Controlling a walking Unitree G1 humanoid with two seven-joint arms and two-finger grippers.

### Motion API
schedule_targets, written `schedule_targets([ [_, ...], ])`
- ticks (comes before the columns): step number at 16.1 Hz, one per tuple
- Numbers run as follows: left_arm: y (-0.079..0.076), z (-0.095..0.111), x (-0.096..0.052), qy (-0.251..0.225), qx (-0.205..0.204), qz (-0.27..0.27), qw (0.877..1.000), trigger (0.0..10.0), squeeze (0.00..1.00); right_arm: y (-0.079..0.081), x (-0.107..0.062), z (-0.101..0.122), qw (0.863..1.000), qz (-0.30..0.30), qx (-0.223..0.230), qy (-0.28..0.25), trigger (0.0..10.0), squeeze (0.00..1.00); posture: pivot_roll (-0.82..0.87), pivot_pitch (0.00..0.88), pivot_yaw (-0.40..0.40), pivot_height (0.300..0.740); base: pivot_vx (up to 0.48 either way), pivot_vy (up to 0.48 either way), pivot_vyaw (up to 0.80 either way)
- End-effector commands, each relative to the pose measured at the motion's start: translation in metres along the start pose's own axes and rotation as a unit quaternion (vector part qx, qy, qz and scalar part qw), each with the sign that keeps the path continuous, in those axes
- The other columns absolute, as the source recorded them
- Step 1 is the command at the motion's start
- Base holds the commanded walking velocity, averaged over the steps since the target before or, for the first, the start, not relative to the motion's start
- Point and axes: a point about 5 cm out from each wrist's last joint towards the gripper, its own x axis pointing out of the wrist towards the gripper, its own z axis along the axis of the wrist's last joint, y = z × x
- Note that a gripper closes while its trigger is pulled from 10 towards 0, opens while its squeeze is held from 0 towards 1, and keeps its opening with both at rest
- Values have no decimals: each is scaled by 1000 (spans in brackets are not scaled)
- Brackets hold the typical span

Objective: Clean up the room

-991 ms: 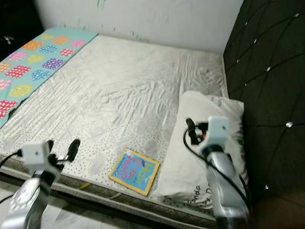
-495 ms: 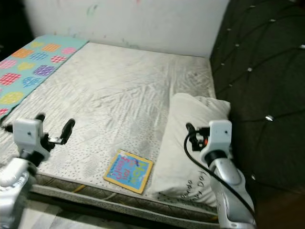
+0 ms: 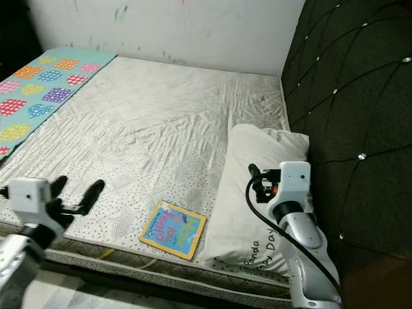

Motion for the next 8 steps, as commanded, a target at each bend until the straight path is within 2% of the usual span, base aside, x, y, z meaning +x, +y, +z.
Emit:
schedule_targets([
  [1,-2,-3,1,7,-7,11,1000,10000,0,1,2,3,1000,1,5,-5,10000,0,-150,0,-26,740,0,0,0],
  [3,-10,-11,2,13,-13,17,1000,10000,0,-1,6,6,1000,-1,4,-5,10000,0,-157,0,-26,740,0,0,0],
  [5,-15,-17,5,12,-32,36,999,10000,0,-3,10,6,1000,-4,3,-4,10000,0,-157,0,-23,740,0,0,-800],
  [8,-23,-18,11,6,-50,36,998,10000,0,-1,14,9,1000,-1,1,-8,10000,0,-161,0,-21,740,0,0,-800],
])
